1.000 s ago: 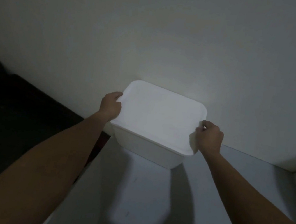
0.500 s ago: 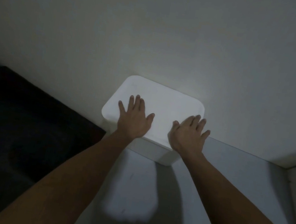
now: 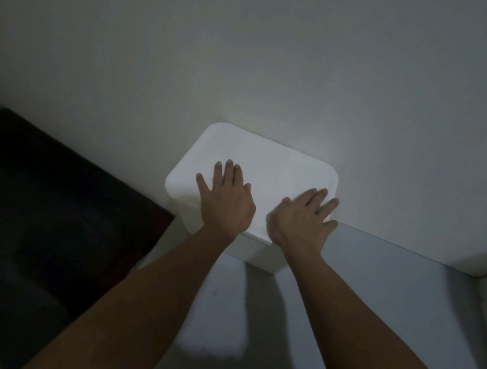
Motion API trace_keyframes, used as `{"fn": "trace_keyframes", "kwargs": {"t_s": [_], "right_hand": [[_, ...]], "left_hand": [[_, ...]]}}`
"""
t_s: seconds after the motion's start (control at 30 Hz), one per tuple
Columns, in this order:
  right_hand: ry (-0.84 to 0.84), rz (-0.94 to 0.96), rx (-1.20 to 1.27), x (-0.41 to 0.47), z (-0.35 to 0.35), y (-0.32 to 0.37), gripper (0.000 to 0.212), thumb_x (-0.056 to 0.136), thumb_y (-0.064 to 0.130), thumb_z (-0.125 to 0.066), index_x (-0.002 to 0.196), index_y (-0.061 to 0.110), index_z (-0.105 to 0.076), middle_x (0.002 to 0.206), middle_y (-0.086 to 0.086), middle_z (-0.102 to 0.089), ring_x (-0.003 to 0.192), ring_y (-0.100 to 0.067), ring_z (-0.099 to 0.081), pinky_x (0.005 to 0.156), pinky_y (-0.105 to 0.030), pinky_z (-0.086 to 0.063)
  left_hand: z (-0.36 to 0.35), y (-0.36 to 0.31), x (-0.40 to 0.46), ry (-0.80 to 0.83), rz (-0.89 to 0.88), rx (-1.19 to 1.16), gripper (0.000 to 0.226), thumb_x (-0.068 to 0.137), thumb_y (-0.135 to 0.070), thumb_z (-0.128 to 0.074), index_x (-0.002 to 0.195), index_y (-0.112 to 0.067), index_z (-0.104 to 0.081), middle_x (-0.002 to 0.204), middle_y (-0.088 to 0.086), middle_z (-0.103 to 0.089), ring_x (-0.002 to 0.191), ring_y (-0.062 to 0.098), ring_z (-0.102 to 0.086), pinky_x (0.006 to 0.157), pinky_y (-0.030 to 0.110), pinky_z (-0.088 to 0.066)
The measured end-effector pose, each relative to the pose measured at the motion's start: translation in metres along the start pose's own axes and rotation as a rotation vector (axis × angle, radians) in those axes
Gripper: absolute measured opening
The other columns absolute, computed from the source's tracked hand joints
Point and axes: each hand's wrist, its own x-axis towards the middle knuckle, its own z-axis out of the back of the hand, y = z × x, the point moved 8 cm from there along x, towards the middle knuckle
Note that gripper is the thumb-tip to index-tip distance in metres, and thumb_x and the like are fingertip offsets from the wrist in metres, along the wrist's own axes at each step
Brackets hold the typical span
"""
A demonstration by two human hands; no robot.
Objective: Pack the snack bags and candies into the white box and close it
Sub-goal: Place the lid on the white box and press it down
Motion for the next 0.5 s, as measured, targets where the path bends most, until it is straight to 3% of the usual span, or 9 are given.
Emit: {"fn": "trace_keyframes", "kwargs": {"t_s": [0.17,0.37,0.5], "right_hand": [[-0.018,0.049,-0.002,-0.008,0.006,0.002,0.062,0.098,0.036,-0.027,0.148,0.001,-0.021,0.158,-0.018,-0.016,0.143,-0.049,-0.004,0.111,-0.061,-0.021],[0.048,0.047,0.067,0.005,0.004,-0.015,0.082,0.093,0.055,-0.020,0.151,0.001,0.003,0.162,-0.013,0.008,0.147,-0.033,0.011,0.115,-0.061,-0.006],[0.065,-0.017,0.059,0.018,0.005,-0.031,0.092,0.088,0.068,-0.017,0.151,0.006,0.008,0.162,-0.008,0.011,0.147,-0.038,0.009,0.112,-0.067,-0.003]], "left_hand": [[0.004,0.002,-0.005,-0.006,0.069,-0.022,0.056,0.100,-0.040,-0.017,0.150,-0.016,-0.027,0.159,0.004,-0.023,0.148,0.025,-0.013,0.115,0.060,-0.009],[-0.003,0.037,0.019,0.098,0.042,-0.012,0.076,0.093,-0.064,-0.009,0.154,-0.018,-0.004,0.162,0.005,0.002,0.149,0.025,0.005,0.117,0.056,0.007],[0.000,0.061,0.037,0.108,0.003,-0.008,0.087,0.089,-0.071,-0.012,0.153,-0.013,-0.004,0.162,0.006,0.002,0.149,0.022,0.007,0.117,0.054,0.008]]}}
